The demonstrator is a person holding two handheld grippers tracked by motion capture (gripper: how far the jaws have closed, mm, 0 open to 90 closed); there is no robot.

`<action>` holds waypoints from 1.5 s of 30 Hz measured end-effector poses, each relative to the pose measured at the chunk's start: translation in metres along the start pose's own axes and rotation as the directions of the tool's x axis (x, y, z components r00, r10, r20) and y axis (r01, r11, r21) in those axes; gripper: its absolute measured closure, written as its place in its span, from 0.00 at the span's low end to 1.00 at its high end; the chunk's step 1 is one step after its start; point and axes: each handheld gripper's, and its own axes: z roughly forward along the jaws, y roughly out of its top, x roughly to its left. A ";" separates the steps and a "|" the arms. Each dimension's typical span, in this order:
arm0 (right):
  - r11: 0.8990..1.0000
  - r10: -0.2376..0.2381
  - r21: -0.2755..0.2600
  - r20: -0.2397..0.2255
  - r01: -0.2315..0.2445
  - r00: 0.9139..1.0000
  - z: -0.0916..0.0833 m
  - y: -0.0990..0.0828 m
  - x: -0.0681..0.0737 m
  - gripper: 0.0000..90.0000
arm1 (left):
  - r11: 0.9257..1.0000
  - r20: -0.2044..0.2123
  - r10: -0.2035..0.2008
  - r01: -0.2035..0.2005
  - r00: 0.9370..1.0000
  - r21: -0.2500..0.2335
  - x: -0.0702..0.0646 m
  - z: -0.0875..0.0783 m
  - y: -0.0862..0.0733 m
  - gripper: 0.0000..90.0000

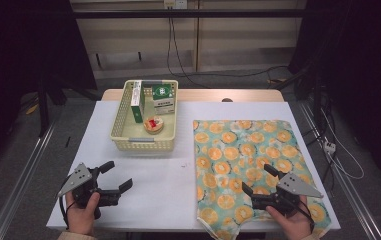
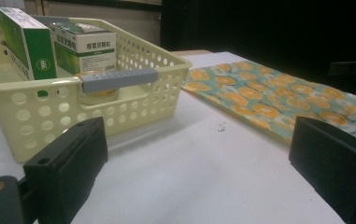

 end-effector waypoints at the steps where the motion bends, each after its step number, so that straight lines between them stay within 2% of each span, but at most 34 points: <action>1: 1.000 0.000 0.000 0.000 0.000 1.000 0.000 0.000 0.000 0.04 | 1.000 -0.003 -0.002 0.002 1.000 -0.002 0.000 -0.001 0.000 0.05; 5: 0.999 -0.023 0.033 -0.028 0.024 0.999 0.003 0.002 0.006 0.04 | 1.000 -0.002 -0.010 0.010 1.000 -0.004 0.000 0.000 0.000 0.05; 8: 0.994 -0.058 0.088 -0.066 0.064 0.996 0.006 0.003 0.010 0.06 | 1.000 0.004 -0.005 0.005 1.000 0.000 -0.001 0.001 0.000 0.05; 9: 0.990 -0.085 0.107 -0.087 0.094 0.993 0.008 0.003 0.014 0.06 | 1.000 0.005 -0.006 0.006 1.000 0.002 -0.001 0.002 0.000 0.05; 18: 0.985 -0.066 0.147 -0.123 0.084 0.990 0.011 0.001 0.012 0.05 | 1.000 0.007 -0.006 0.006 1.000 0.005 -0.001 0.003 -0.001 0.05; 19: 0.981 -0.067 0.172 -0.135 0.090 0.989 0.011 0.001 0.010 0.06 | 1.000 0.010 0.000 0.000 1.000 0.007 -0.002 0.003 -0.001 0.05; 20: 0.981 -0.067 0.172 -0.135 0.090 0.989 0.011 0.001 0.010 0.06 | 1.000 0.011 0.000 0.000 1.000 0.005 -0.002 0.003 -0.001 0.05; 22: 0.970 -0.066 0.221 -0.154 0.099 0.986 0.011 0.001 0.007 0.08 | 1.000 0.010 0.001 -0.001 1.000 0.008 -0.003 0.004 0.000 0.05; 23: 0.970 -0.066 0.221 -0.154 0.099 0.986 0.011 0.001 0.007 0.08 | 1.000 0.011 0.001 -0.001 1.000 0.007 -0.003 0.004 -0.001 0.05; 24: 0.958 -0.060 0.265 -0.176 0.106 0.983 0.010 0.001 0.003 0.08 | 1.000 0.013 0.001 -0.001 1.000 0.008 -0.003 0.004 -0.001 0.05; 25: 0.951 -0.054 0.288 -0.202 0.112 0.978 0.010 0.001 0.002 0.09 | 1.000 0.014 -0.003 0.003 1.000 0.005 -0.003 0.004 -0.001 0.05; 26: 0.951 -0.054 0.288 -0.202 0.112 0.978 0.010 0.001 0.002 0.09 | 1.000 0.014 -0.002 0.002 1.000 0.007 -0.003 0.005 -0.001 0.05; 27: 0.946 -0.048 0.303 -0.222 0.116 0.974 0.010 0.000 0.000 0.09 | 1.000 0.015 -0.005 0.005 1.000 0.006 -0.003 0.005 -0.001 0.05; 28: 0.936 -0.034 0.330 -0.255 0.120 0.966 0.009 0.000 -0.001 0.09 | 1.000 0.015 -0.002 0.001 1.000 0.010 -0.003 0.005 -0.001 0.05; 29: 0.925 -0.037 0.352 -0.296 0.145 0.954 0.008 0.001 -0.001 0.10 | 1.000 0.017 0.001 -0.001 1.000 0.011 -0.003 0.005 -0.001 0.05; 30: 0.918 -0.054 0.358 -0.320 0.173 0.946 0.005 0.002 0.001 0.12 | 1.000 0.021 0.003 -0.003 1.000 0.013 -0.004 0.005 -0.001 0.05; 31: 0.908 -0.070 0.366 -0.351 0.206 0.934 0.002 0.002 0.003 0.14 | 1.000 0.022 0.003 -0.004 1.000 0.013 -0.004 0.006 -0.001 0.05; 33: 0.905 -0.083 0.364 -0.362 0.223 0.929 -0.002 0.000 0.006 0.16 | 1.000 0.023 -0.002 0.002 1.000 0.013 -0.005 0.006 -0.001 0.05; 34: 0.895 -0.083 0.375 -0.394 0.242 0.915 -0.005 -0.005 0.009 0.21 | 1.000 0.023 -0.001 0.001 1.000 0.014 -0.005 0.007 -0.001 0.05; 35: 0.895 -0.083 0.375 -0.394 0.242 0.915 -0.005 -0.005 0.009 0.21 | 1.000 0.022 0.000 0.000 1.000 0.013 -0.005 0.007 -0.001 0.05; 37: 0.882 -0.096 0.383 -0.423 0.274 0.901 -0.009 -0.010 0.012 0.24 | 1.000 0.022 -0.001 0.001 1.000 0.013 -0.005 0.007 -0.001 0.05; 38: 0.873 -0.100 0.391 -0.443 0.292 0.891 -0.012 -0.014 0.014 0.34 | 1.000 0.022 -0.002 0.002 1.000 0.013 -0.005 0.007 -0.001 0.05; 39: 0.861 -0.117 0.399 -0.449 0.316 0.886 -0.012 -0.015 0.015 0.42 | 1.000 0.021 0.001 -0.001 1.000 0.015 -0.005 0.007 0.000 0.05; 40: 0.861 -0.117 0.399 -0.449 0.316 0.886 -0.012 -0.015 0.015 0.42 | 1.000 0.021 0.002 -0.002 1.000 0.016 -0.005 0.007 0.000 0.05; 41: 0.846 -0.143 0.407 -0.448 0.344 0.882 -0.012 -0.017 0.017 0.43 | 1.000 0.022 0.004 -0.005 1.000 0.021 -0.005 0.008 0.000 0.05; 42: 0.851 -0.134 0.405 -0.449 0.334 0.884 -0.011 -0.017 0.016 0.48 | 1.000 0.020 0.003 -0.003 1.000 0.020 -0.006 0.008 -0.001 0.05; 43: 0.856 -0.124 0.402 -0.453 0.326 0.883 -0.010 -0.017 0.015 0.63 | 1.000 0.025 0.004 -0.005 1.000 0.021 -0.006 0.009 -0.001 0.05; 44: 0.864 -0.128 0.379 -0.474 0.333 0.871 -0.007 -0.017 0.015 0.90 | 1.000 0.026 0.003 -0.004 1.000 0.023 -0.006 0.010 -0.001 0.05; 45: 0.864 -0.128 0.379 -0.474 0.333 0.871 -0.007 -0.017 0.015 0.90 | 1.000 0.026 0.005 -0.006 1.000 0.024 -0.007 0.010 -0.001 0.05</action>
